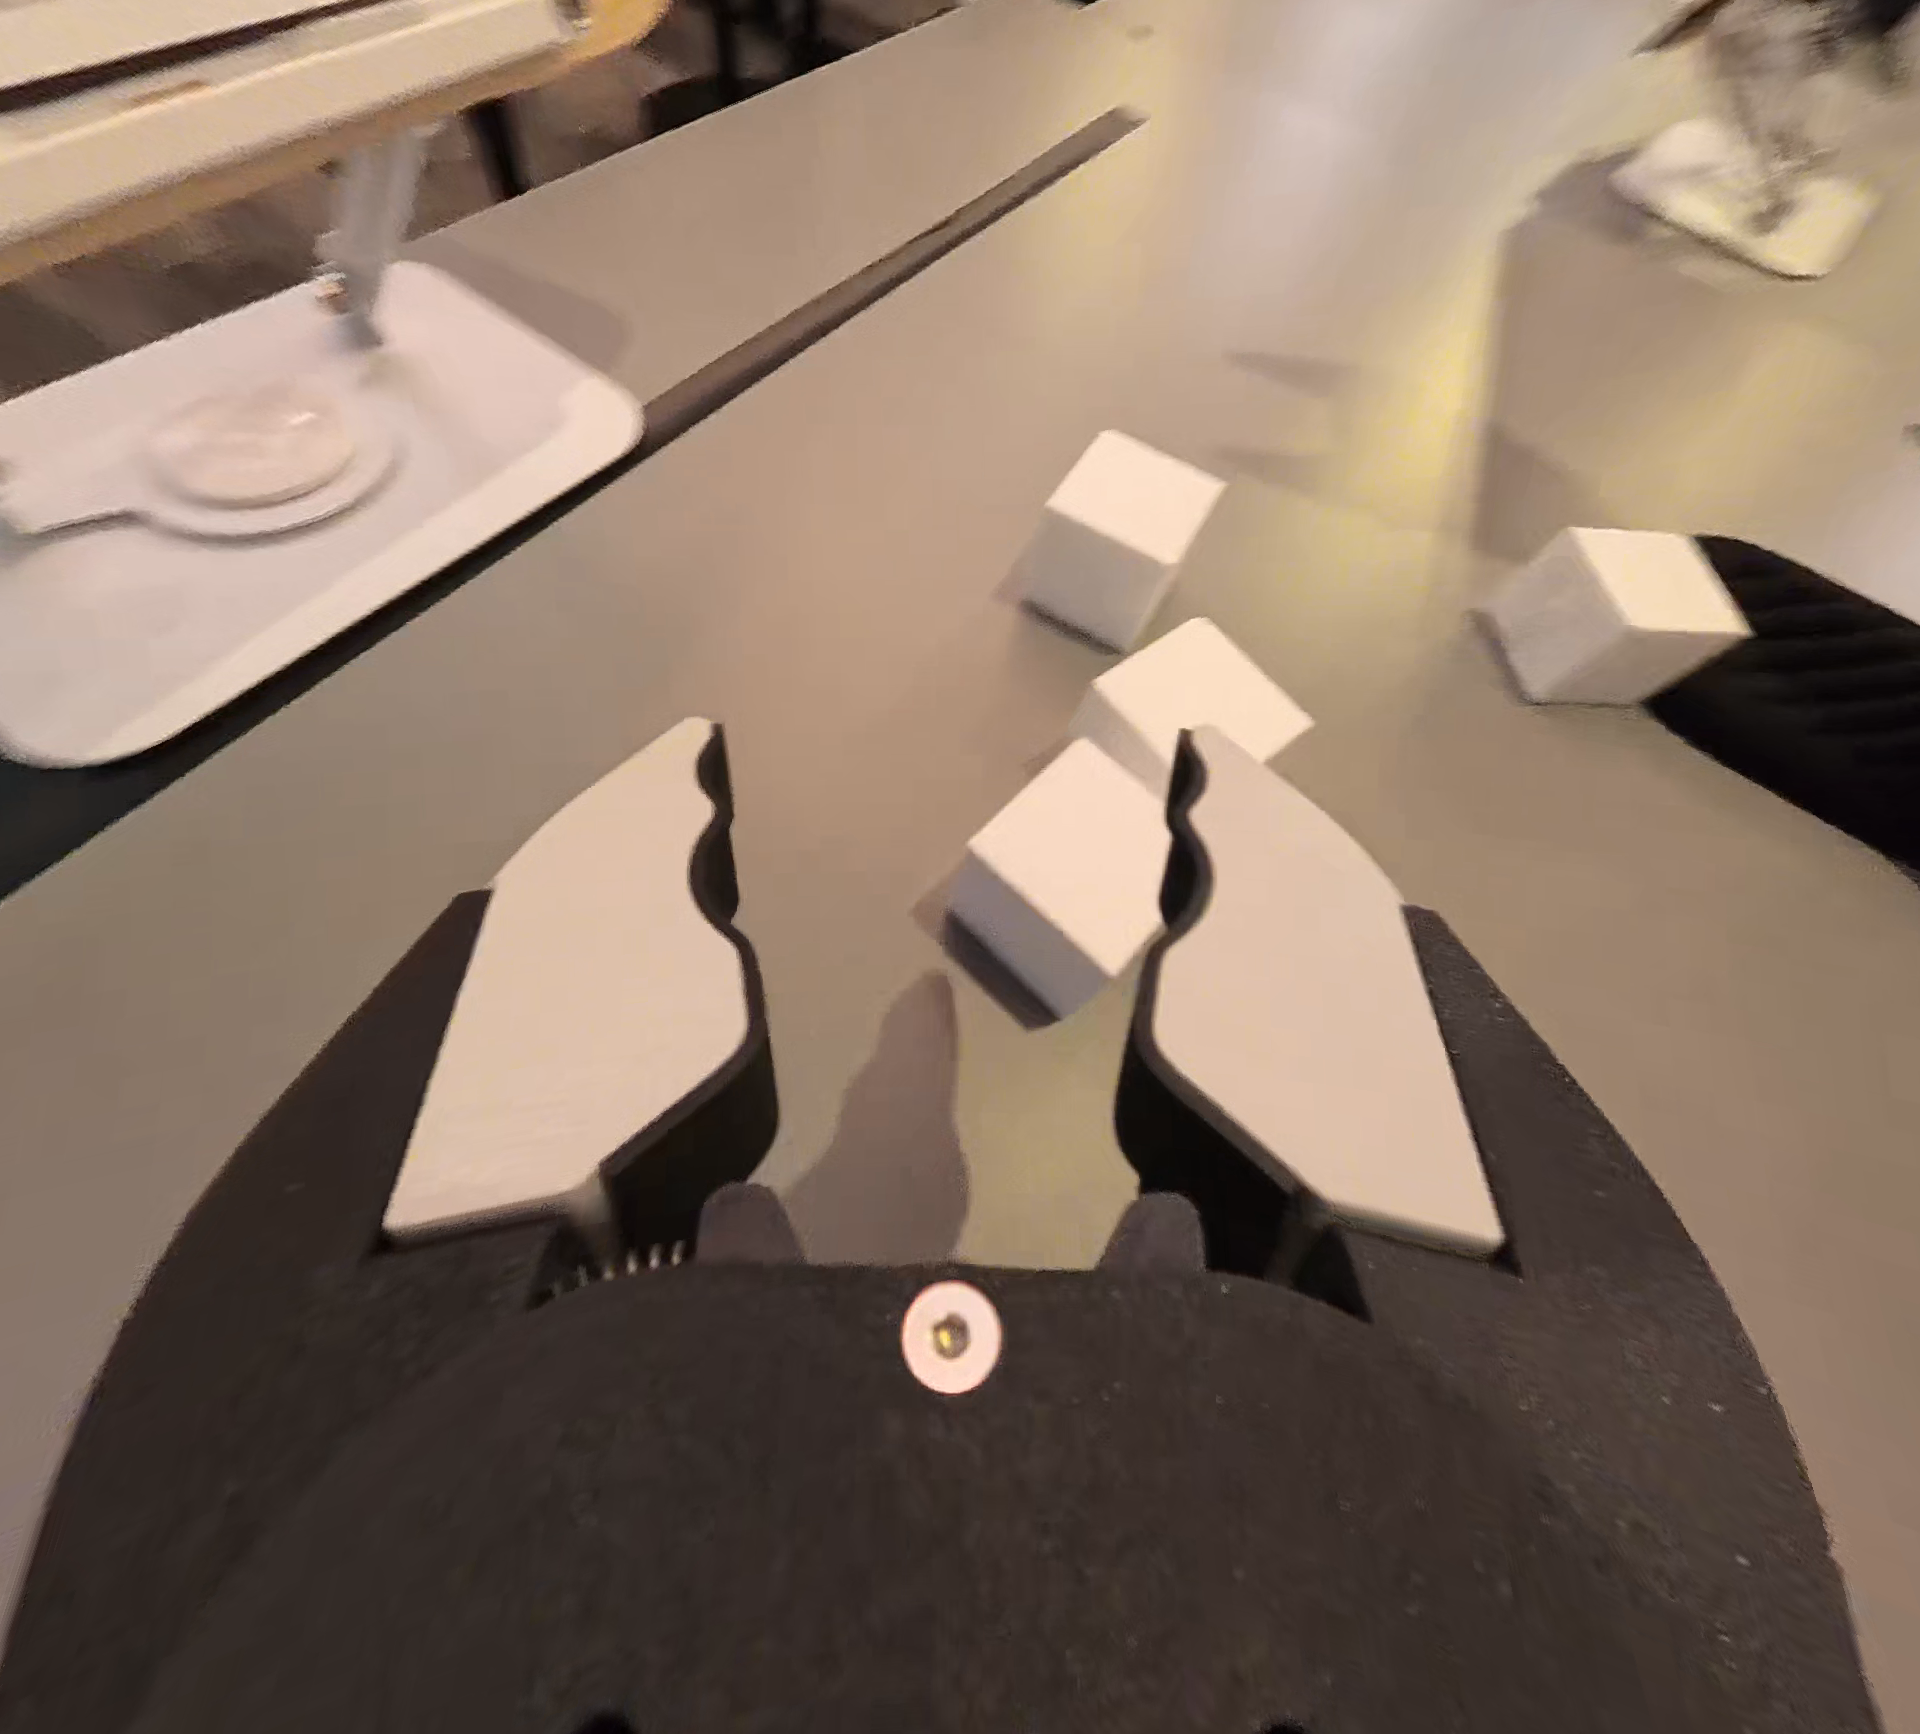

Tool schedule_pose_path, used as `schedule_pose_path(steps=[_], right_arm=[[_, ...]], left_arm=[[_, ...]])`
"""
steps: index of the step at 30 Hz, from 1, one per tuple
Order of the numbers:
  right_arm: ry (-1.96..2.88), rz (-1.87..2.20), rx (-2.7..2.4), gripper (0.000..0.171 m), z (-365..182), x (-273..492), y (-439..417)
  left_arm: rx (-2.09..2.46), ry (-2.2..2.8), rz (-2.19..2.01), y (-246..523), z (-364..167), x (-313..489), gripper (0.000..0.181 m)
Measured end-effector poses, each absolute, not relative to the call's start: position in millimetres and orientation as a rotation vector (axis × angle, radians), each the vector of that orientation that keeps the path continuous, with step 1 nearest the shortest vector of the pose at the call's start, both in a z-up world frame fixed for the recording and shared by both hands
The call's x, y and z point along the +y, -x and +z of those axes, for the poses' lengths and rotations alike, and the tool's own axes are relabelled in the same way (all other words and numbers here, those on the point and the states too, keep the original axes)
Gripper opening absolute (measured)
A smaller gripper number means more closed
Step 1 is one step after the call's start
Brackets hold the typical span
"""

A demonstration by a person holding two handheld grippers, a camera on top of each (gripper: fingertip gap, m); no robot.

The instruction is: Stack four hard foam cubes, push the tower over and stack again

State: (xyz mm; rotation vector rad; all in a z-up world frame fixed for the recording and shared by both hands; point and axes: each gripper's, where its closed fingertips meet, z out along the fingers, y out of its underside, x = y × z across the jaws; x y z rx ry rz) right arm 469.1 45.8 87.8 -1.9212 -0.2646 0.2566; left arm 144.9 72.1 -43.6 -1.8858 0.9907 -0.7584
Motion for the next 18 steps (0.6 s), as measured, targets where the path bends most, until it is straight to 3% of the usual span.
schedule_pose_path(steps=[4,13,18], right_arm=[[1.876,0.287,-0.238,0.065,95,42,-478],[1.857,0.299,-0.223,0.065,95,42,-484],[1.866,0.301,-0.233,0.065,92,43,-483]], left_arm=[[1.242,1.680,-0.844,-156,-60,50,0.100],[1.509,1.657,-0.704,-166,-120,39,0.097],[1.571,1.647,-0.692,-173,-133,38,0.085]])
